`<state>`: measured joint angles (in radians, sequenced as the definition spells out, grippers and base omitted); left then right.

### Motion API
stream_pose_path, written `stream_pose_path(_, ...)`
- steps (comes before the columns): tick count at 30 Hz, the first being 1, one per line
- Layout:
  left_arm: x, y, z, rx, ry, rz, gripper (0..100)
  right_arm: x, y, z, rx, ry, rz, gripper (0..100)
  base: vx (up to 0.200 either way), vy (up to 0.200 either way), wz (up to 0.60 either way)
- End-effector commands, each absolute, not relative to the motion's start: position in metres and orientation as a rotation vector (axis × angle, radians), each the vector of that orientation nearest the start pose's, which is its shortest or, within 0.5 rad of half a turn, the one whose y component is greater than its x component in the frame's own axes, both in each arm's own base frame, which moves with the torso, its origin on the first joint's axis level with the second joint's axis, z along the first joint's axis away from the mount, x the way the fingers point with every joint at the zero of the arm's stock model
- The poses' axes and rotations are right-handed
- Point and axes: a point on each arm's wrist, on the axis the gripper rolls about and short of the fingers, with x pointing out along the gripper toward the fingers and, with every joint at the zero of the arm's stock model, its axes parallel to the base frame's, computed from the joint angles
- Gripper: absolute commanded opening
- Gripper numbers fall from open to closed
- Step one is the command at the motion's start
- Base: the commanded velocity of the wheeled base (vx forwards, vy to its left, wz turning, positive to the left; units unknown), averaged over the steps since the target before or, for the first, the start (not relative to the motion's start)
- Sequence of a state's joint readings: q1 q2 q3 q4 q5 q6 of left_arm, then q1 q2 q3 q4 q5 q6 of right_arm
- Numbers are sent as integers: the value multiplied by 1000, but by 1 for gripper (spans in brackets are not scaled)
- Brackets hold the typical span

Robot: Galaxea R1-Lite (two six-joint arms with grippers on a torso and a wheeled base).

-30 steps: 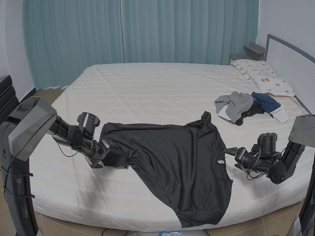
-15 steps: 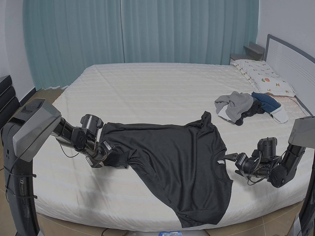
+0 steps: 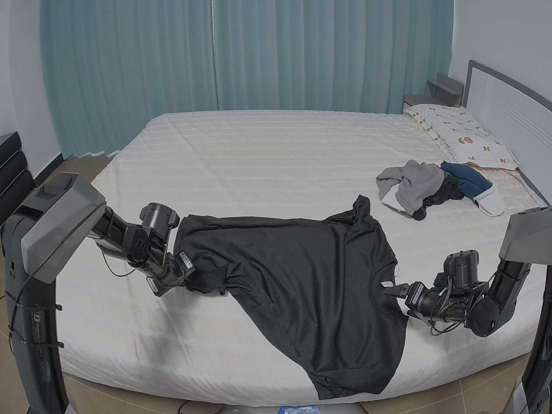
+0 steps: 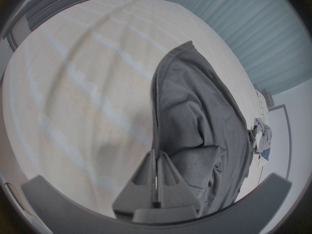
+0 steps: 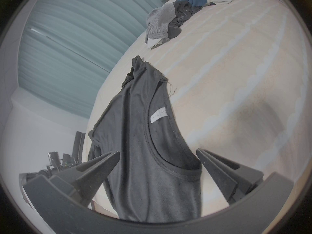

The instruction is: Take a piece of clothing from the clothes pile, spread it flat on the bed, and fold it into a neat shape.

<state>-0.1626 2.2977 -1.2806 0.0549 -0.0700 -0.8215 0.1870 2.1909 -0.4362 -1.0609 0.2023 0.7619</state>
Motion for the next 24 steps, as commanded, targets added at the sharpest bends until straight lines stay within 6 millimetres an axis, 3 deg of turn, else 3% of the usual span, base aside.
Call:
stream_pose_path(1,379,-57,55,-666,1078,228,0,278,56,-11,668,836,80,100,0,0,0)
stream_pose_path(11,348,-36,68,-621,1103,232,0,271,60,-19,605,881,92,100,0,0,0)
stream_pose_path(12,347,-34,69,-622,1099,232,0,272,60,-18,605,877,94,0,0,0,0)
stream_pose_path(18,341,-21,74,-604,1092,238,0,291,55,-13,617,854,73,0,0,0,0)
stream_pose_path(24,339,-9,75,-614,1101,268,0,331,31,5,660,717,32,0,0,0,0)
